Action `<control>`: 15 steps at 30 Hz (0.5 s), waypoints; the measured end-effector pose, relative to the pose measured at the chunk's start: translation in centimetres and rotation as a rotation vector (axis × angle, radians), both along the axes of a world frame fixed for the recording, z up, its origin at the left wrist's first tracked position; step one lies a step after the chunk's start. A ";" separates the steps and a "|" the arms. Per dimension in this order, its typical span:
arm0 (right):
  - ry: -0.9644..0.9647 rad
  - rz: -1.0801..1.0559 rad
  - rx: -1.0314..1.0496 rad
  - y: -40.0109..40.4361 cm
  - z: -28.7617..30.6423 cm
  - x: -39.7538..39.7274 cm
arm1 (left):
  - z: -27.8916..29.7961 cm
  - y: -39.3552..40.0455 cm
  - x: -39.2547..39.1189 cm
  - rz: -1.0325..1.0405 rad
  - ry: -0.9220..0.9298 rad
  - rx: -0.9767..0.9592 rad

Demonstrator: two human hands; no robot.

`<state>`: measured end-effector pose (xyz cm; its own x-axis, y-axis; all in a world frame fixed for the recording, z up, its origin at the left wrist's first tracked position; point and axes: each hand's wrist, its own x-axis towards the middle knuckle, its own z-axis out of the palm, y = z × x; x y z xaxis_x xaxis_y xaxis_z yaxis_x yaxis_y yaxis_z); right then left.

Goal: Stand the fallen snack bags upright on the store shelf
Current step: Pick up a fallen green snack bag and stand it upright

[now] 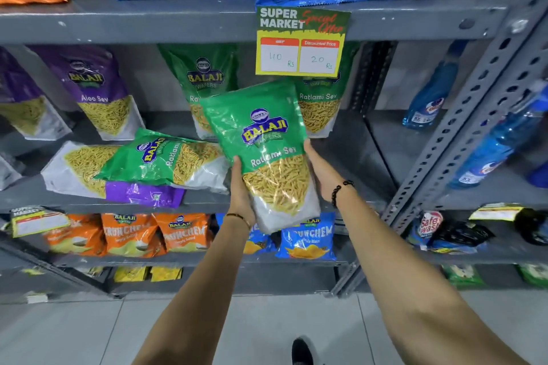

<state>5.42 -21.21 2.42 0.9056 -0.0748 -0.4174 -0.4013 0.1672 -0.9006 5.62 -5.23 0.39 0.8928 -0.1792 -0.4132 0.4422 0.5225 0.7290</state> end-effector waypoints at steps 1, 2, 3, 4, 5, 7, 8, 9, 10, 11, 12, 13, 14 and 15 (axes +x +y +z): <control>0.016 -0.039 0.028 0.3 -0.1 -0.8 | 0.1 0.4 -0.4 -0.025 -0.010 -0.009; 0.022 -0.073 0.045 0.7 -0.2 -1.6 | 0.0 0.9 -0.9 -0.049 -0.032 -0.010; 0.017 -0.101 0.060 0.8 -0.3 -2.2 | 0.1 1.2 -1.2 -0.076 -0.062 -0.029; 0.005 -0.122 0.080 0.9 -0.2 -2.8 | 0.3 1.4 -1.5 -0.093 -0.086 -0.041; -0.022 -0.132 0.113 1.0 -0.1 -3.4 | 0.6 1.6 -1.9 -0.114 -0.115 -0.066; -0.094 -0.151 0.215 1.1 0.2 -4.6 | 1.0 2.1 -2.1 -0.155 -0.171 -0.086; -0.128 -0.174 0.268 1.0 0.3 -5.1 | 1.4 2.2 -2.2 -0.172 -0.201 -0.075; -0.164 -0.195 0.311 0.8 0.4 -5.5 | 1.8 2.2 -2.4 -0.189 -0.220 -0.074; -0.206 -0.212 0.342 0.7 0.6 -6.0 | 2.1 2.2 -2.5 -0.199 -0.235 -0.080; -0.247 -0.224 0.360 0.6 0.9 -6.4 | 2.5 2.2 -2.8 -0.206 -0.258 -0.078; -0.280 -0.225 0.380 0.4 1.1 -6.7 | 2.6 2.2 -2.9 -0.201 -0.279 -0.070; -0.303 -0.227 0.395 0.2 1.2 -6.8 | 2.9 2.2 -3.1 -0.199 -0.302 -0.061; -0.313 -0.220 0.394 -0.1 1.3 -6.9 | 2.9 2.1 -3.1 -0.208 -0.318 -0.062; -0.313 -0.223 0.391 -0.3 1.4 -7.0 | 2.9 2.1 -3.1 -0.225 -0.331 -0.062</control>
